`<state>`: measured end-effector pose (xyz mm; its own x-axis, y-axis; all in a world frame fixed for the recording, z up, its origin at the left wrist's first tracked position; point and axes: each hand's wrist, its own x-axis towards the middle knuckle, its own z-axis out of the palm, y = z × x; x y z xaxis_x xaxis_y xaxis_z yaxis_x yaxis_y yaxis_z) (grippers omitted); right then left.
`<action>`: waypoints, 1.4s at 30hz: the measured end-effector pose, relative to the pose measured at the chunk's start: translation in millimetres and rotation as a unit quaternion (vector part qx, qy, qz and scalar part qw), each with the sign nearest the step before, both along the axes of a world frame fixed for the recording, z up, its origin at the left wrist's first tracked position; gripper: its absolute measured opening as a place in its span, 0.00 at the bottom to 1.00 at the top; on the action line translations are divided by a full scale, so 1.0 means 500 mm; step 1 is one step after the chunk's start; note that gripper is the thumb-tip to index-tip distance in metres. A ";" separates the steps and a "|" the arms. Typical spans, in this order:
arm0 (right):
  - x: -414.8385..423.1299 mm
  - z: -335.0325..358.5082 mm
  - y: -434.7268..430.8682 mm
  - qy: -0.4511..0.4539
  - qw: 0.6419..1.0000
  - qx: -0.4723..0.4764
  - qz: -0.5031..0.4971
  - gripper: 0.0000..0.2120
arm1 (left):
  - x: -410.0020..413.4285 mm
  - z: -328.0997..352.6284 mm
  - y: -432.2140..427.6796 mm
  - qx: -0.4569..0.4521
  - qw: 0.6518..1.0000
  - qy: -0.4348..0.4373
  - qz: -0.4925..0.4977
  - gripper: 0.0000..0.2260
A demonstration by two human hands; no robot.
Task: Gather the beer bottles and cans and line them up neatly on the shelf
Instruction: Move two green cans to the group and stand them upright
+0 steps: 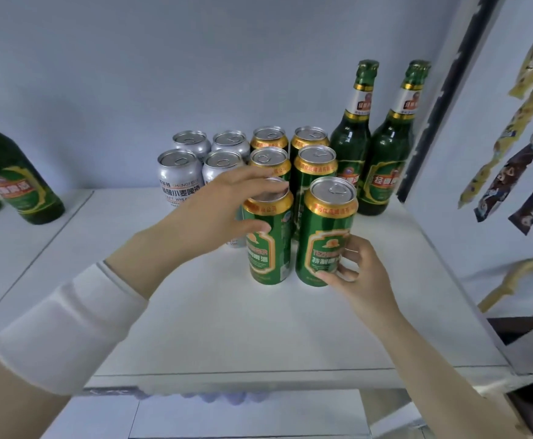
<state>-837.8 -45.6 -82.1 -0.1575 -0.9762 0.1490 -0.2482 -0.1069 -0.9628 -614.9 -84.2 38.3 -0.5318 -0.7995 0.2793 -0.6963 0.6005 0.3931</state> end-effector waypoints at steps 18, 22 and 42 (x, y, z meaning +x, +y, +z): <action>0.045 -0.006 -0.034 0.056 0.996 -0.034 -0.059 0.32 | -0.030 -0.010 -0.009 -0.074 0.992 -0.002 0.103 0.27; 0.052 -0.005 -0.029 0.096 0.993 -0.019 -0.059 0.34 | -0.038 -0.018 0.004 -0.100 0.988 -0.009 0.119 0.27; 0.436 0.342 -0.025 0.511 0.834 -0.182 0.094 0.30 | 0.315 0.127 0.127 -0.120 0.932 -0.161 0.303 0.26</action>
